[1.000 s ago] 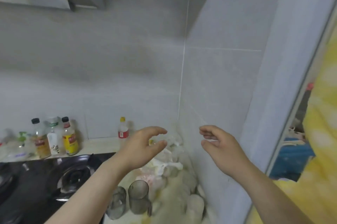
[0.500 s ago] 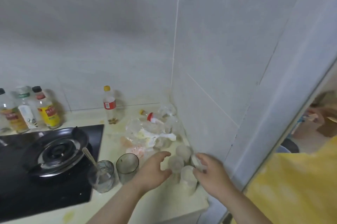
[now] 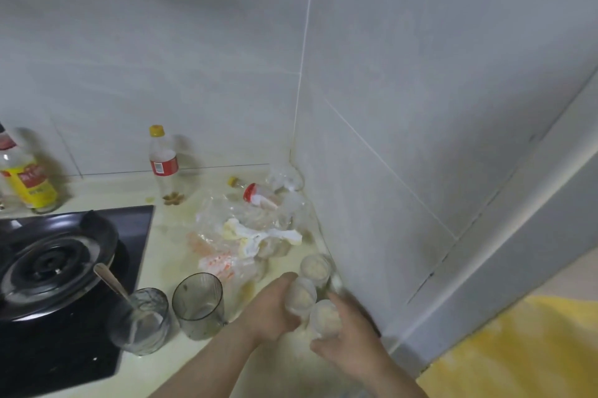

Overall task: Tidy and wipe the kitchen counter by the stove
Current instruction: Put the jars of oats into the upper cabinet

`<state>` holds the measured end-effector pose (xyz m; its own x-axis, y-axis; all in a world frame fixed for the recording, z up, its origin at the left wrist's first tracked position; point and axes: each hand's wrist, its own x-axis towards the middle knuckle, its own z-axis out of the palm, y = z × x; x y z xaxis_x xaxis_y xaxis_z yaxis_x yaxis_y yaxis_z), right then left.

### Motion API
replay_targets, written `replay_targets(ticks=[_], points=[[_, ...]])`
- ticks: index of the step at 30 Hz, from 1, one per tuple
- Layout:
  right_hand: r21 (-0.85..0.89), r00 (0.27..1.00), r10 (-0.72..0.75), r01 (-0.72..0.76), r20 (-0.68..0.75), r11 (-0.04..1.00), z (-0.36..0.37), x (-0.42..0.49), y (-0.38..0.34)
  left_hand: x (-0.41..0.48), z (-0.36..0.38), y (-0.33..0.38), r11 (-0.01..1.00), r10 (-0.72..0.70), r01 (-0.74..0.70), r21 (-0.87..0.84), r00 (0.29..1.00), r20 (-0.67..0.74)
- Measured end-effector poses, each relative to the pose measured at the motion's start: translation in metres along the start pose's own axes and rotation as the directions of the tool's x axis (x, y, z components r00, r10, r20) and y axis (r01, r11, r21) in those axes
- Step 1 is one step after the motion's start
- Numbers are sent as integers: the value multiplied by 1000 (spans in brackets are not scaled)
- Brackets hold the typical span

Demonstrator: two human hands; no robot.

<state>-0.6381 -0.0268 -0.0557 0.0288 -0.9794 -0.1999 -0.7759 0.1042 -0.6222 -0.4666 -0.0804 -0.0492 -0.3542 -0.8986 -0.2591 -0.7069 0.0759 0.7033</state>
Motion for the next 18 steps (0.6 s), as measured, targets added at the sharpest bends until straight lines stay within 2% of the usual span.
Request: replay_targets(ticks=[3, 7, 12, 18], points=[[5, 1000, 2, -2, -11, 1000, 3, 2, 5, -3, 1, -4, 997, -10, 8, -75, 999, -30], [56, 994, 18, -12, -107, 998, 10, -3, 7, -12, -3, -8, 984, -17, 2, -178, 996, -83], [260, 974, 63, -5, -217, 966, 6, -16, 3, -28, -18, -5, 962, -18, -23, -272, 989, -147], [493, 972, 49, 74, -232, 867, -30, -33, -36, -67, -62, 24, 923, 28, -127, -364, 964, -265]])
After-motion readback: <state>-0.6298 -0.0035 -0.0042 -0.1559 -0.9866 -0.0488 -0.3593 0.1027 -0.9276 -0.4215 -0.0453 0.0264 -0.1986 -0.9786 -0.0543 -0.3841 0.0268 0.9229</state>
